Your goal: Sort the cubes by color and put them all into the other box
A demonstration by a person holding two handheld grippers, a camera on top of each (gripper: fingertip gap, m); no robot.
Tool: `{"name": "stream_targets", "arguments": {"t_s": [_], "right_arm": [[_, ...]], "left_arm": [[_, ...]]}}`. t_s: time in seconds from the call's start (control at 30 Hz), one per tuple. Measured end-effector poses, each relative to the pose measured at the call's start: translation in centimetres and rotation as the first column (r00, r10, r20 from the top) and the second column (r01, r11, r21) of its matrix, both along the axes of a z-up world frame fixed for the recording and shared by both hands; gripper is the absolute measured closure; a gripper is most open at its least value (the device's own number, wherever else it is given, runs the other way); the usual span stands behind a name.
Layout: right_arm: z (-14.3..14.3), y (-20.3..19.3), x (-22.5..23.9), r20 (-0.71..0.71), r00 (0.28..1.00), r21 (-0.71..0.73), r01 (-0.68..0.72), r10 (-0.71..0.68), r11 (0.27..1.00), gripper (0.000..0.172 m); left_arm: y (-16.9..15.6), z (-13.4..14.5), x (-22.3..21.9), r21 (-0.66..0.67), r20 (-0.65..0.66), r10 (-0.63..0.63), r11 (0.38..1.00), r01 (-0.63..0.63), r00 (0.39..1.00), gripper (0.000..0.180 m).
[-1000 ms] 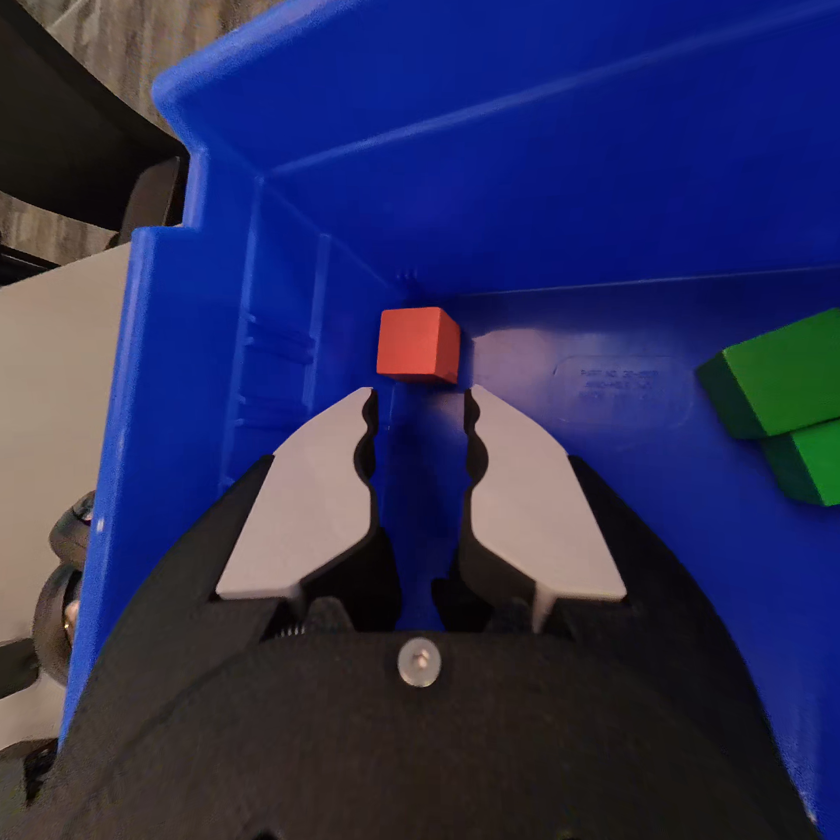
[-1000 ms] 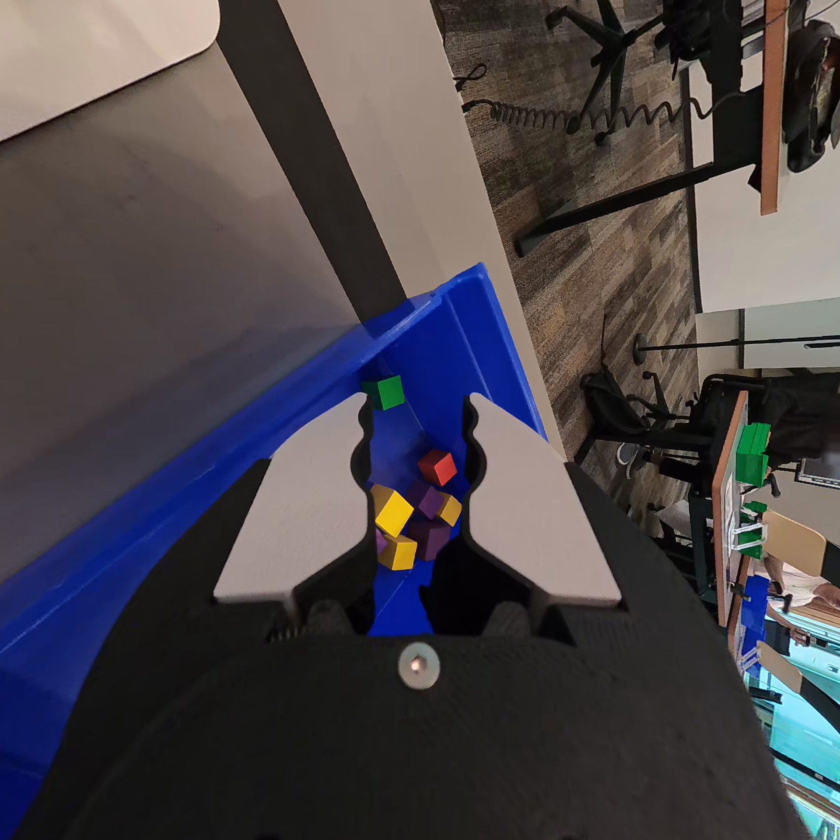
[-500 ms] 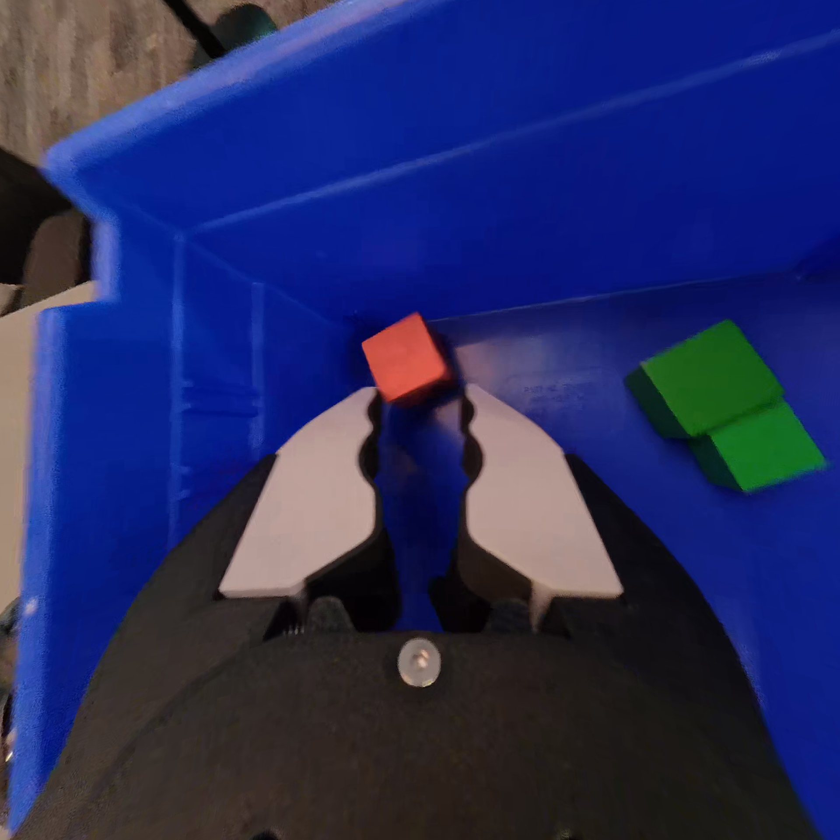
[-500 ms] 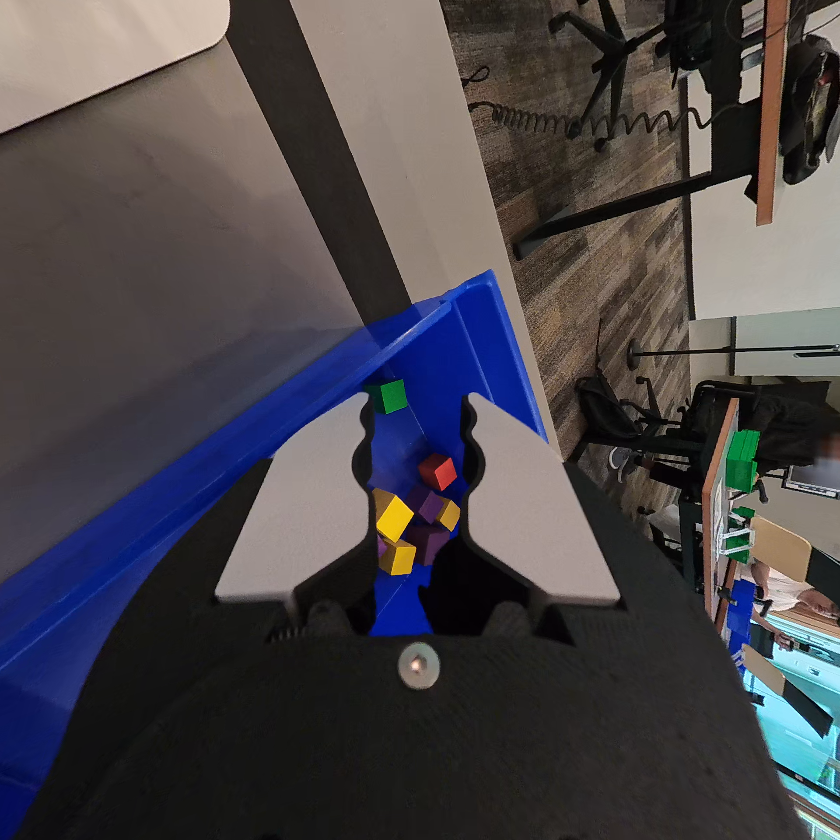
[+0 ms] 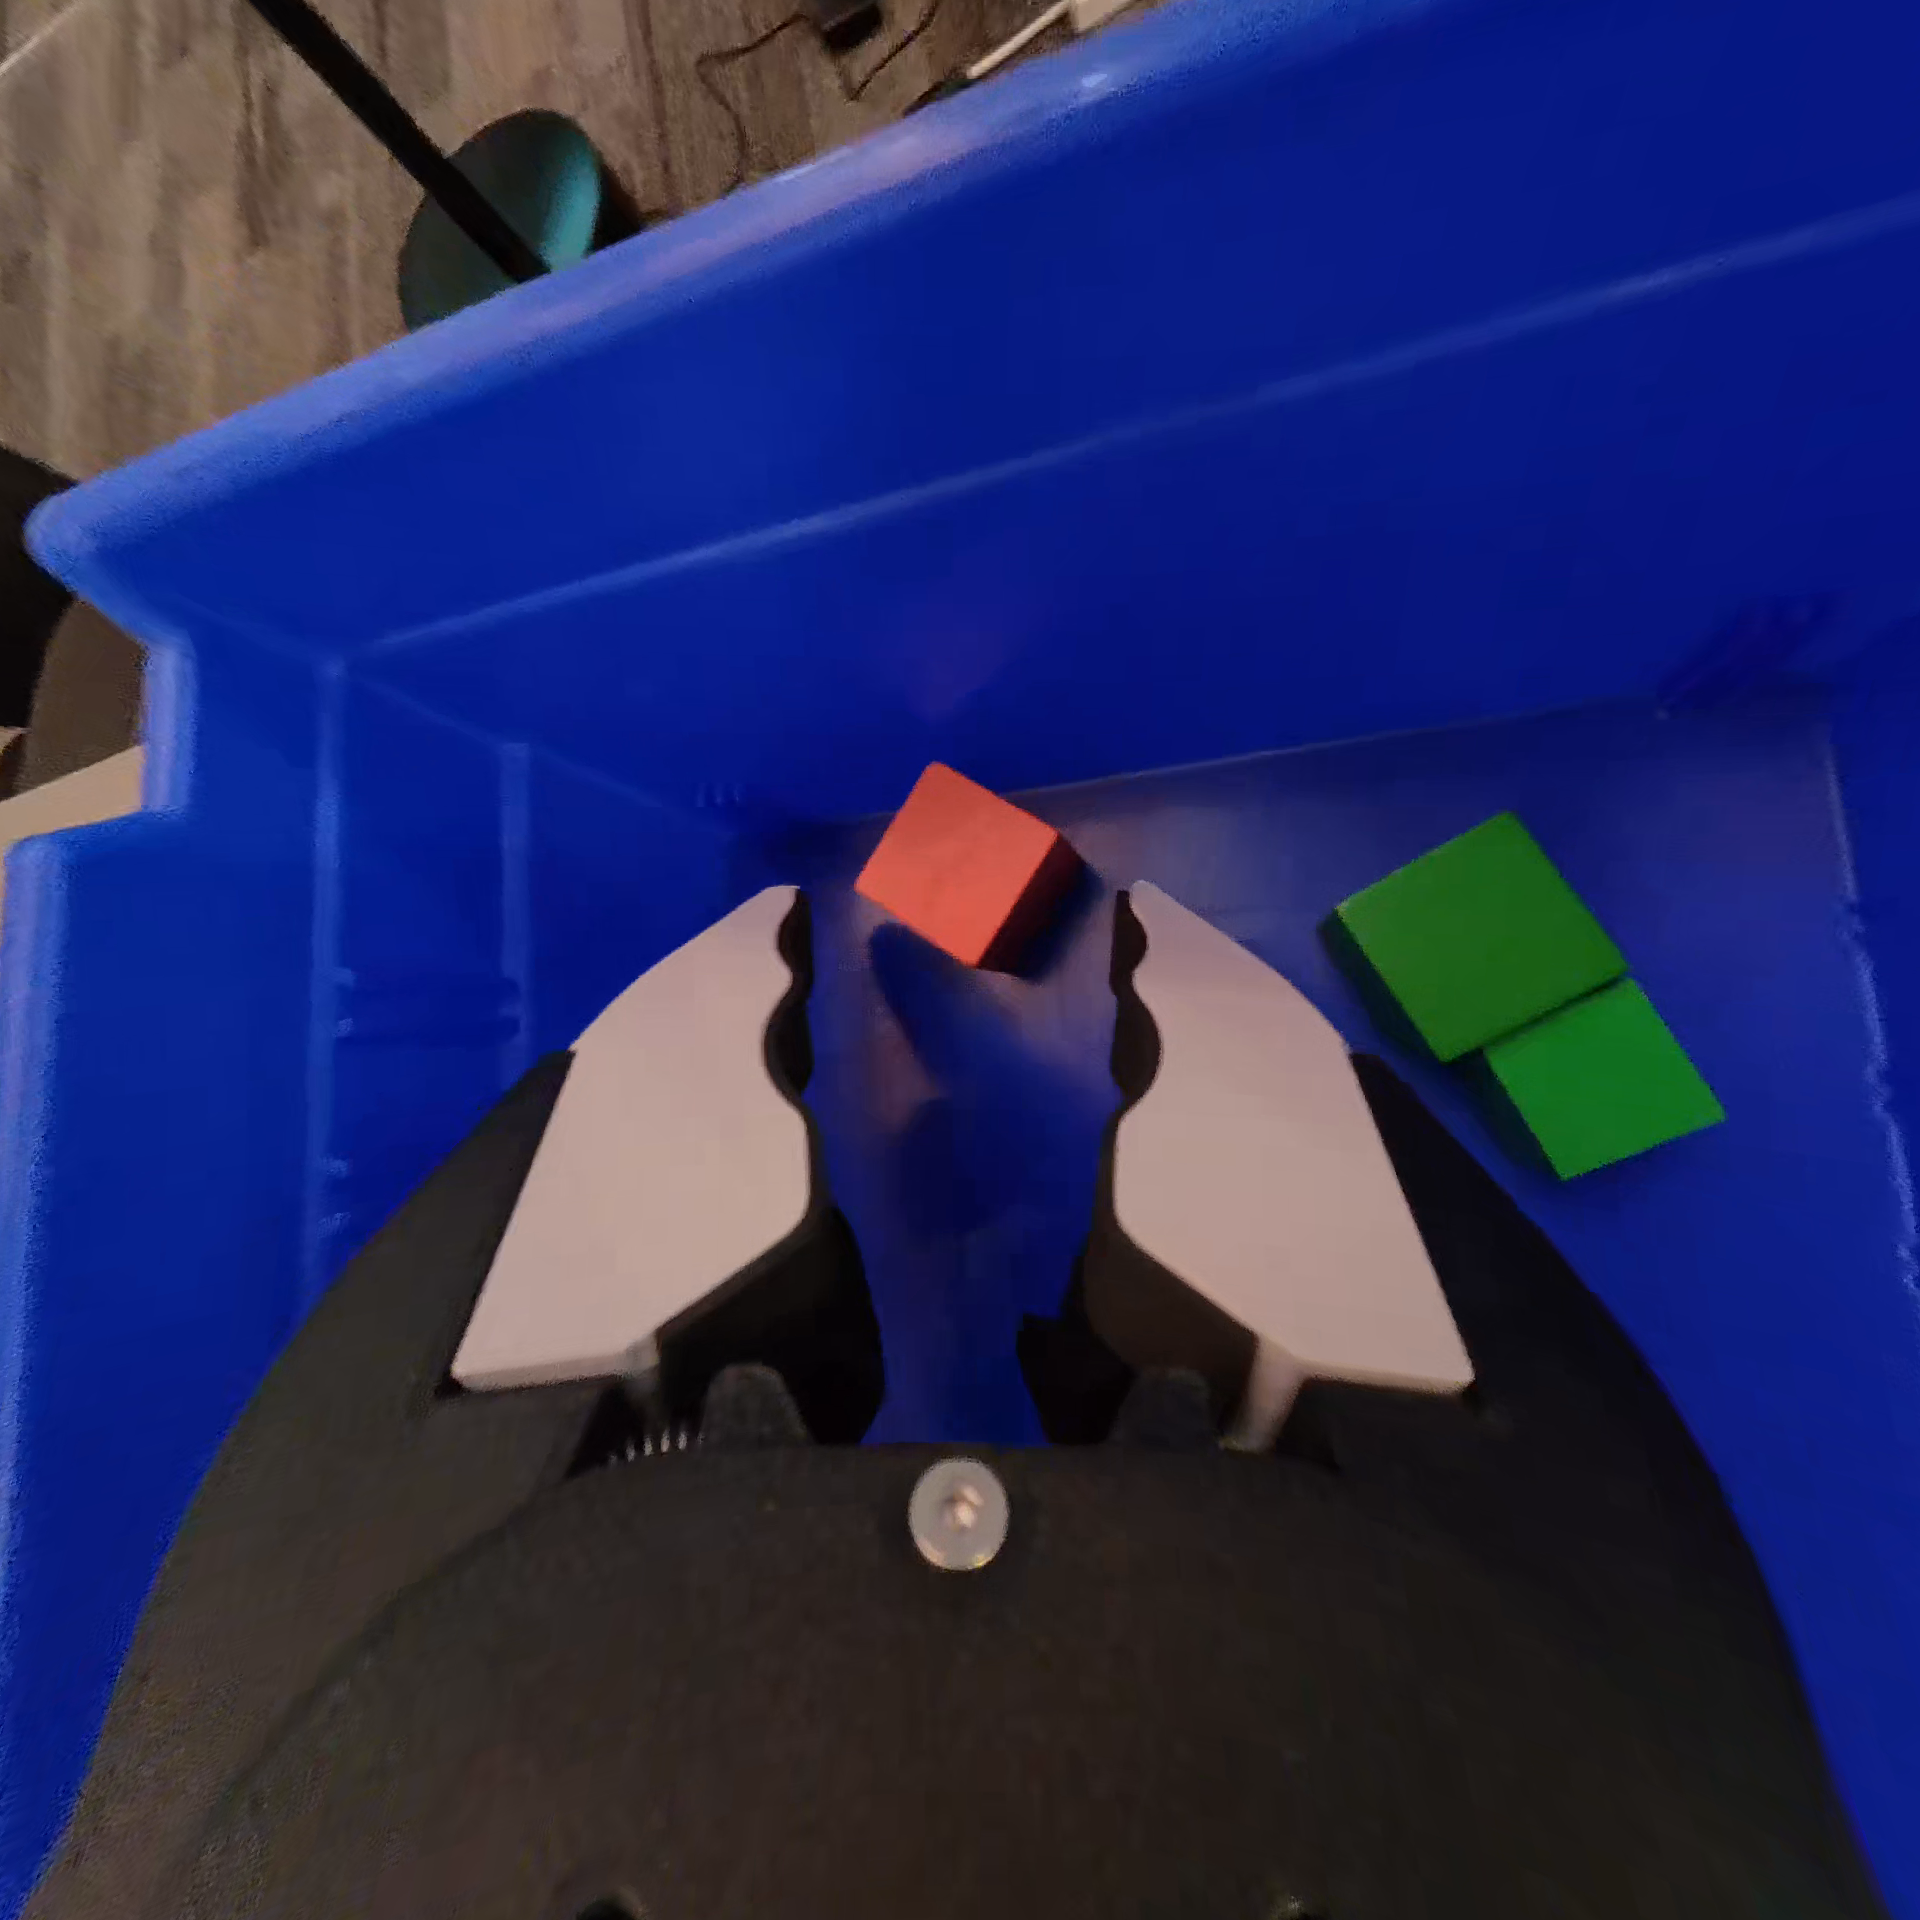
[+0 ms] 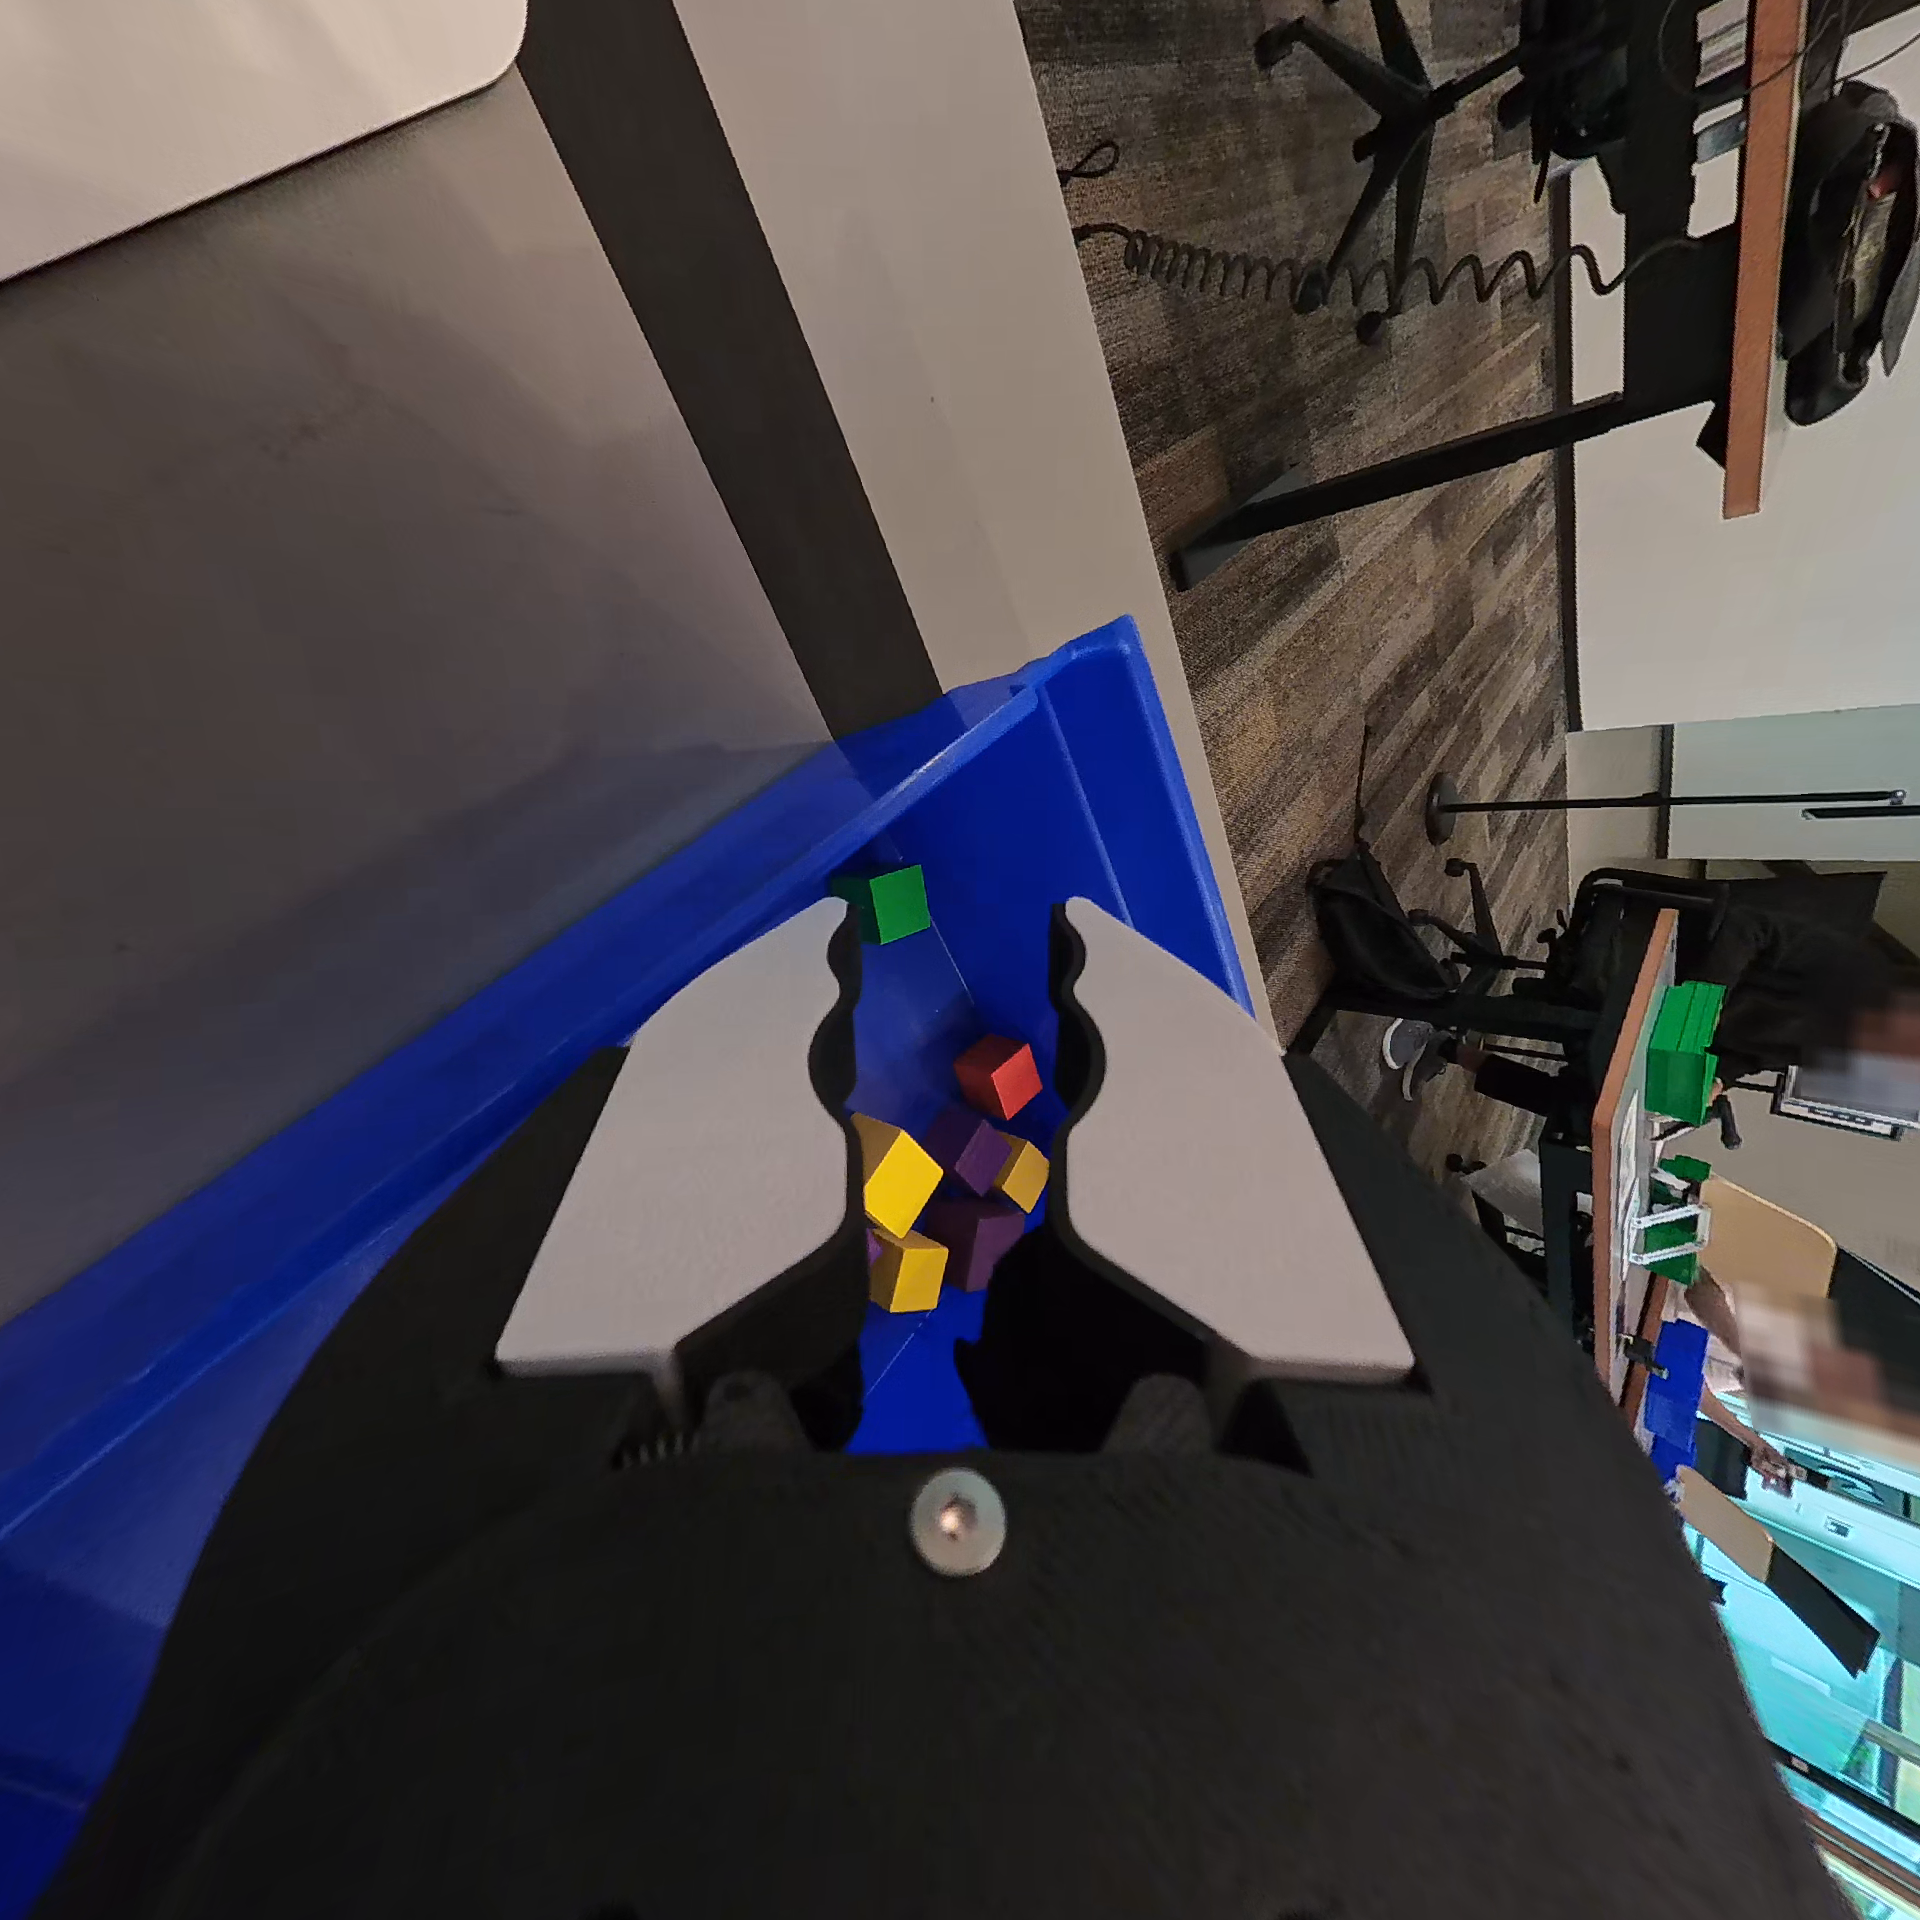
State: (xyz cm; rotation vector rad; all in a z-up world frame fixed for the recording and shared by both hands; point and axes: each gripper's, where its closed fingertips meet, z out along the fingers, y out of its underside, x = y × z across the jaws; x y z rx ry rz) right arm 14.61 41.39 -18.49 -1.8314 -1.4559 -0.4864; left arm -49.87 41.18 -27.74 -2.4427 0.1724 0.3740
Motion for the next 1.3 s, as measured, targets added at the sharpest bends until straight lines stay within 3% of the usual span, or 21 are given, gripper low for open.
{"name": "stream_targets", "arguments": {"t_s": [0.1, 0.2, 0.33, 0.5, 0.6, 0.7, 1.03, 1.07, 1.1, 1.13, 1.2, 1.3], "right_arm": [[-0.2, 0.1, 0.1, 0.006, 1.000, -0.002, 0.000, 0.000, 1.000, 0.138], [-0.5, 0.1, 0.2, 0.019, 1.000, -0.006, 0.002, -0.002, 1.000, 0.138], [-0.5, 0.1, 0.2, 0.024, 1.000, -0.002, 0.002, -0.002, 1.000, 0.138], [-0.5, 0.1, 0.2, 0.020, 1.000, -0.004, 0.001, -0.001, 1.000, 0.138], [-0.5, 0.1, 0.2, 0.020, 1.000, -0.007, 0.001, -0.001, 1.000, 0.138], [-0.5, 0.1, 0.2, 0.021, 1.000, -0.007, 0.002, -0.001, 1.000, 0.138], [-0.6, 0.1, 0.2, 0.024, 1.000, -0.007, 0.001, 0.000, 1.000, 0.139], [-0.6, 0.1, 0.2, 0.024, 1.000, -0.008, 0.001, -0.001, 1.000, 0.139], [-0.6, 0.1, 0.2, 0.024, 1.000, -0.008, 0.001, -0.001, 1.000, 0.139], [-0.6, 0.1, 0.2, 0.024, 1.000, -0.008, 0.000, 0.000, 1.000, 0.139], [-0.6, 0.1, 0.2, 0.024, 1.000, -0.008, 0.000, 0.000, 1.000, 0.139], [-0.6, 0.1, 0.2, 0.023, 1.000, -0.010, -0.002, 0.002, 1.000, 0.139]], "left_arm": [[0.3, -0.3, 1.0, 0.004, 0.038, -0.055, 0.998, 0.055, 0.998, 0.149], [0.2, -0.5, 1.4, -0.016, 0.031, -0.083, 0.996, 0.084, 0.996, 0.156], [-0.9, -0.8, 2.0, -0.082, 0.065, -0.124, 0.988, 0.129, 0.990, 0.179], [-0.8, -0.1, 1.7, -0.063, 0.044, -0.107, 0.992, 0.110, 0.993, 0.177], [-0.1, 0.8, 1.3, -0.007, 0.013, -0.100, 0.995, 0.100, 0.995, 0.141], [0.3, 0.4, 1.7, -0.009, -0.004, -0.122, 0.993, 0.122, 0.993, 0.125], [0.3, 0.2, 1.6, -0.057, -0.152, -0.185, 0.982, 0.178, 0.971, 0.149], [-0.1, 0.4, 1.8, -0.063, -0.132, -0.202, 0.979, 0.195, 0.970, 0.152], [-0.3, 0.7, 1.9, -0.048, -0.103, -0.198, 0.980, 0.194, 0.975, 0.173], [-0.6, 0.8, 2.5, -0.044, -0.029, -0.218, 0.975, 0.217, 0.975, 0.180], [-1.6, 0.3, 3.4, -0.081, 0.109, -0.225, 0.969, 0.234, 0.968, 0.179], [-1.5, 1.3, 2.0, -0.080, 0.040, -0.182, 0.980, 0.185, 0.982, 0.169]]}}
